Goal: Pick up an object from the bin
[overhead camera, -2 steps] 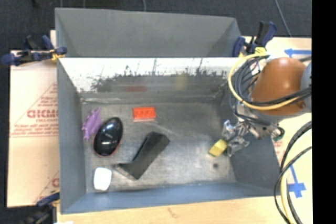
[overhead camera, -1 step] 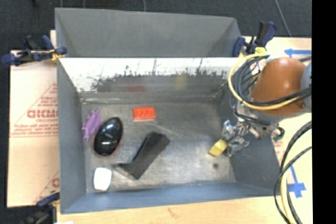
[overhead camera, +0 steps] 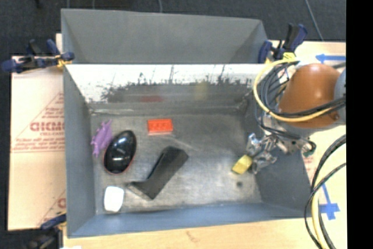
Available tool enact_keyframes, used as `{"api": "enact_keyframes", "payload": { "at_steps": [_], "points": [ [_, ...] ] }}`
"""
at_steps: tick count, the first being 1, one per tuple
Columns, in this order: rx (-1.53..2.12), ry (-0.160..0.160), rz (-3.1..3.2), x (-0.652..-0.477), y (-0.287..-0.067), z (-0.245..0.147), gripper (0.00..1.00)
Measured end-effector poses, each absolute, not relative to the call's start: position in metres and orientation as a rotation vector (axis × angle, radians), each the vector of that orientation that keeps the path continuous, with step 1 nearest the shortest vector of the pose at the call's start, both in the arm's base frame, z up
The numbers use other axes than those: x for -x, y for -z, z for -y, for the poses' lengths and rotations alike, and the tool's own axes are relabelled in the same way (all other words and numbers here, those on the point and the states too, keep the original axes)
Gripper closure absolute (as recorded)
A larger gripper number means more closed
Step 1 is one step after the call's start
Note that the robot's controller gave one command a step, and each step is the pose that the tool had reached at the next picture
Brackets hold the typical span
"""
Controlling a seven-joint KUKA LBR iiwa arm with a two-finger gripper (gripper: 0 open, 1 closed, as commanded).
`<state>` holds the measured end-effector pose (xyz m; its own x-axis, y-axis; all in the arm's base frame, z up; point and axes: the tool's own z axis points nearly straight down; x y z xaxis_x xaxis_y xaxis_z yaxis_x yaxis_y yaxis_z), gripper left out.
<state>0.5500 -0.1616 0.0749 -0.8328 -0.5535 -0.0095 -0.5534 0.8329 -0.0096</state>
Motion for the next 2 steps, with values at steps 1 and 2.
{"api": "enact_keyframes", "payload": {
  "at_steps": [1,2],
  "points": [
    [0.905,0.001,-3.006,-0.548,-0.082,0.161,1.0],
    [0.907,-0.005,-3.012,-0.546,-0.103,0.161,1.0]
  ]
}}
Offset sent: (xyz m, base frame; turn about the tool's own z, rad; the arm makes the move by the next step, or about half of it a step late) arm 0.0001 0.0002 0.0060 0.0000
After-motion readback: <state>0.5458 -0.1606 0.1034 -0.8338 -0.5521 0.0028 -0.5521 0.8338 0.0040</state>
